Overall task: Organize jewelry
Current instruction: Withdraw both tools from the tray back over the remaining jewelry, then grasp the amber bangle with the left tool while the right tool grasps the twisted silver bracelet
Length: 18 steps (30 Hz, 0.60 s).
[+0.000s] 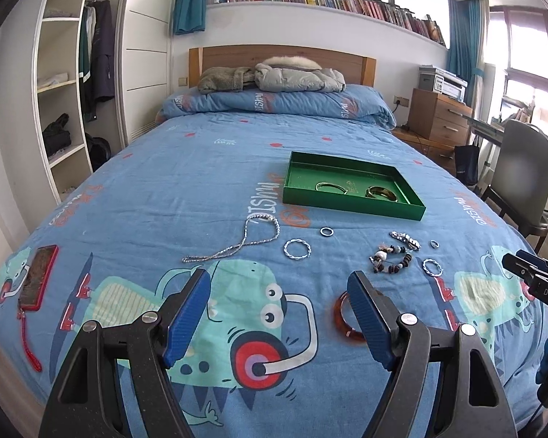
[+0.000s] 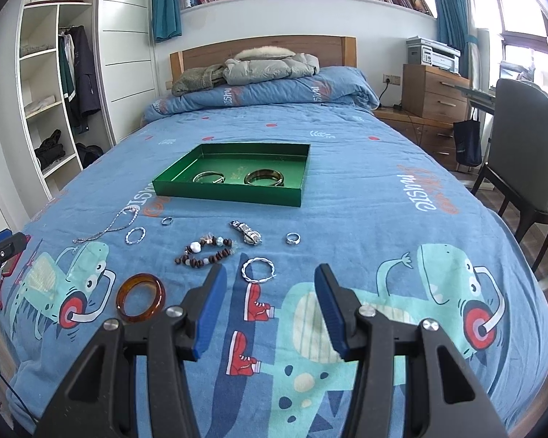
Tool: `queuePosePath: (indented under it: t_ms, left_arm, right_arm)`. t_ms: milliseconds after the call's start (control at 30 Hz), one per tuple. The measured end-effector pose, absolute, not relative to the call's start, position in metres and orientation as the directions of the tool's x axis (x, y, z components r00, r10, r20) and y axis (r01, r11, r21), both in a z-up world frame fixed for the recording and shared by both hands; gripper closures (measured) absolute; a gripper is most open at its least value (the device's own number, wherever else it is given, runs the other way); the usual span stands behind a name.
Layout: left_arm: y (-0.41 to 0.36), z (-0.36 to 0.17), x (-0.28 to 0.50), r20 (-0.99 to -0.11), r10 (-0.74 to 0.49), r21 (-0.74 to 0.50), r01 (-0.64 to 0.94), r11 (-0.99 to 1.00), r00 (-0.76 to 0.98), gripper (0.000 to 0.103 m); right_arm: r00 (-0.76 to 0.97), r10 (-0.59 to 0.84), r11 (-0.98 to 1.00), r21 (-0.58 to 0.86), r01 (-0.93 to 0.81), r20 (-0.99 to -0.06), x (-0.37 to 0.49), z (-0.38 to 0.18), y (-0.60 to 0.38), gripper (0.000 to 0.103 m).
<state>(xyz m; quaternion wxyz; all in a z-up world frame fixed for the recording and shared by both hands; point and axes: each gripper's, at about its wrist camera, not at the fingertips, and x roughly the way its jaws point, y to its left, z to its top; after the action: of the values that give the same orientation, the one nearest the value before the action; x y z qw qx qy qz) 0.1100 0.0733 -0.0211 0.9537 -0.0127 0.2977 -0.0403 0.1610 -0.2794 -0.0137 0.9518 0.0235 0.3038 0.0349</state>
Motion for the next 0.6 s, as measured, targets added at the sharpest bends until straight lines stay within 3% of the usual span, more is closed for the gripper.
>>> queuePosePath:
  t_ms: [467, 600]
  left_arm:
    - [0.053, -0.051, 0.110, -0.663, -0.146, -0.090, 0.115, 0.989, 0.734, 0.029]
    - [0.034, -0.070, 0.131, -0.712, -0.166, -0.071, 0.165, 0.984, 0.683, 0.036]
  right_arm:
    - [0.801, 0.122, 0.991, 0.115, -0.067, -0.586, 0.152, -0.031, -0.309, 0.055]
    - [0.784, 0.140, 0.988, 0.133, -0.074, -0.605, 0.164, -0.045, -0.311, 0.055]
